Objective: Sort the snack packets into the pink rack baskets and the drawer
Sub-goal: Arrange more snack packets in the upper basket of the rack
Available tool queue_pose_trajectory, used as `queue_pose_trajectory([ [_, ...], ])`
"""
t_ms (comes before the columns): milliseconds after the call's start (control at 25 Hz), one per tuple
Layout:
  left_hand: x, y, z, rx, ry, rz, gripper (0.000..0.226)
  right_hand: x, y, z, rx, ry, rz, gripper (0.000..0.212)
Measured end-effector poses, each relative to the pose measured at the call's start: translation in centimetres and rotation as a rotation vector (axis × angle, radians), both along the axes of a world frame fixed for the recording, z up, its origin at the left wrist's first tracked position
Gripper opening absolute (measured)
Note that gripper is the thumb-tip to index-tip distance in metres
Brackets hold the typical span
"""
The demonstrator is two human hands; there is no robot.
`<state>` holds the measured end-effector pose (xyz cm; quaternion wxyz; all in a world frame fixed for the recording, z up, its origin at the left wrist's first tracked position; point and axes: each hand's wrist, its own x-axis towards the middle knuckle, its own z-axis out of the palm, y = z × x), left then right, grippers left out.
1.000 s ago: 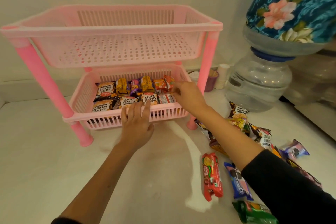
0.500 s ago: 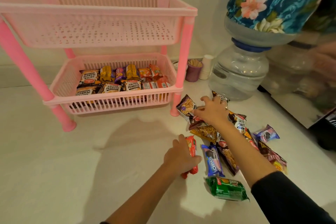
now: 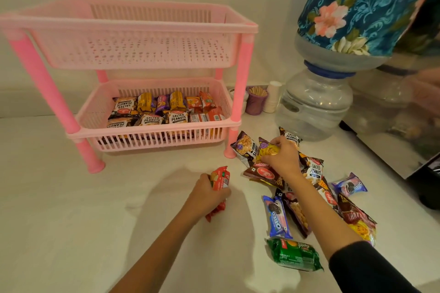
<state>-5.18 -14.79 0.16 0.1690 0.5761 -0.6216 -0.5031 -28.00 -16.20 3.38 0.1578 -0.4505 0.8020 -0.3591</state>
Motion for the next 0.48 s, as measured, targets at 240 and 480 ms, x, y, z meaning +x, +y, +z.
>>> queue_pose_trajectory([
  [240,2.9,-2.6,8.6,-0.213,0.248,-0.004,0.059,0.3,1.5,6.9,-0.275,-0.458,0.061,0.052],
  [480,6.8,-4.6,20.9,-0.494,0.471,-0.064,0.045,5.3,0.2,18.7,-0.550,-0.663,0.294,0.045],
])
